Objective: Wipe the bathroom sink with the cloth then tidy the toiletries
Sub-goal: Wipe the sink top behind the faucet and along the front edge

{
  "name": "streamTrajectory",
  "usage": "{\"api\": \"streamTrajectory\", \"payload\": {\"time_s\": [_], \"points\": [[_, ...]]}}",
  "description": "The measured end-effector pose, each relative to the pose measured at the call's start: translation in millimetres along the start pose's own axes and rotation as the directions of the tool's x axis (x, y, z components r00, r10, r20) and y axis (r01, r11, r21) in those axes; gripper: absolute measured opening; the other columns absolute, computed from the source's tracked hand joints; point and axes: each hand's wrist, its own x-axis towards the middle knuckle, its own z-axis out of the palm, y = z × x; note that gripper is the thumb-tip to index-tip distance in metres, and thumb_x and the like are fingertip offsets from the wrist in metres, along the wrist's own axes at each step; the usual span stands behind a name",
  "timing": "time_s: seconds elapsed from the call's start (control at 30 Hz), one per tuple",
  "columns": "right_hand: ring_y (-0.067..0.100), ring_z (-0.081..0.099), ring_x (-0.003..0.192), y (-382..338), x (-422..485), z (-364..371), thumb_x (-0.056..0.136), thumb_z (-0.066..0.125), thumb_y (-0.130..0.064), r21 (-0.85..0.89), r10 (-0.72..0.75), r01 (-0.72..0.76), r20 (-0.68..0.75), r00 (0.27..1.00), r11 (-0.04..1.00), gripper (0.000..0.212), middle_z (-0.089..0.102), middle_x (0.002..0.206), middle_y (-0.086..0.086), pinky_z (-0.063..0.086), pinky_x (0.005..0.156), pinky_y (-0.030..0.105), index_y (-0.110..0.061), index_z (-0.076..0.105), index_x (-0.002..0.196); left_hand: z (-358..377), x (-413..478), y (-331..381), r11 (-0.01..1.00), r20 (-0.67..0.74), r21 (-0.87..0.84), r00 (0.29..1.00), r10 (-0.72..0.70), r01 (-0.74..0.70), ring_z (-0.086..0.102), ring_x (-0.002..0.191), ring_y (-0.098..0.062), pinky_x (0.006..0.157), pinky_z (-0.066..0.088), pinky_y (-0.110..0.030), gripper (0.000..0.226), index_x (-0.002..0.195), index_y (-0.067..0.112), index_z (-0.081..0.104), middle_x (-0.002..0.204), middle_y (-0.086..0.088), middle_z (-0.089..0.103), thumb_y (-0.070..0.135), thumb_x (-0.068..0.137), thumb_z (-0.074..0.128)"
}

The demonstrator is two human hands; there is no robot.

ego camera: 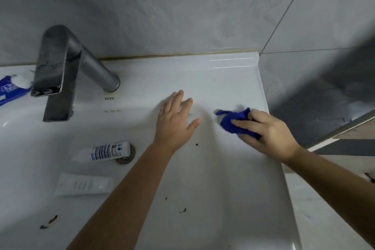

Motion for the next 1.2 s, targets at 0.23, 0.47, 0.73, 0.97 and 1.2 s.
{"api": "streamTrajectory", "payload": {"time_s": [0.23,0.47,0.73,0.97,1.2], "points": [[0.035,0.058,0.081,-27.7,38.1,28.9,0.083,0.053,-0.034,-0.036,0.077,-0.079,-0.059,0.995,0.996,0.035,0.058,0.093,0.014,0.050,0.062,0.037,-0.015,0.066,0.110,-12.0,-82.4,41.0,0.998,-0.067,-0.056,0.997,0.031,-0.035,0.045,0.117,-0.022,0.096,0.036,-0.034,0.046,0.112,0.008,0.062,0.126,-0.012,0.058,0.043,0.089,0.043],[0.035,0.059,0.075,-18.0,-3.4,11.1,0.083,0.054,-0.033,-0.064,0.105,-0.111,-0.097,0.990,0.992,0.034,0.057,0.086,0.014,0.047,0.058,0.032,-0.015,0.067,0.108,-18.8,-135.4,58.4,0.996,-0.061,-0.091,0.998,-0.022,0.017,0.054,0.107,-0.022,0.089,0.043,-0.034,0.044,0.109,0.009,0.063,0.115,-0.009,0.062,0.043,0.089,0.043],[0.018,0.049,0.074,-109.1,-155.5,11.1,0.083,0.060,-0.031,0.033,0.046,-0.044,-0.055,0.997,0.998,0.029,0.053,0.083,0.004,0.040,0.061,0.024,-0.016,0.066,0.107,-16.5,-195.1,87.0,0.979,-0.042,-0.200,0.999,0.034,-0.042,0.049,0.104,-0.016,0.086,0.036,-0.029,0.041,0.106,0.009,0.066,0.112,-0.005,0.064,0.040,0.086,0.046],[0.038,0.057,0.082,-109.2,-113.6,27.2,0.084,0.054,-0.033,-0.021,0.467,-0.485,-0.236,0.852,0.874,0.038,0.056,0.093,0.017,0.044,0.056,0.034,-0.012,0.064,0.115,-25.3,-267.3,81.8,0.985,-0.096,-0.124,0.989,0.108,-0.120,0.048,0.102,-0.019,0.085,0.035,-0.033,0.036,0.099,0.011,0.067,0.110,-0.006,0.065,0.039,0.084,0.049],[0.032,0.058,0.073,-174.8,-200.2,35.1,0.087,0.051,-0.032,-0.040,0.458,-0.479,-0.239,0.856,0.877,0.039,0.057,0.088,0.015,0.049,0.054,0.033,-0.007,0.063,0.114,-40.1,-328.9,29.6,0.998,-0.124,-0.038,0.991,-0.052,0.048,0.045,0.114,-0.023,0.096,0.030,-0.034,0.049,0.110,0.011,0.062,0.121,-0.008,0.060,0.048,0.082,0.049]]}}
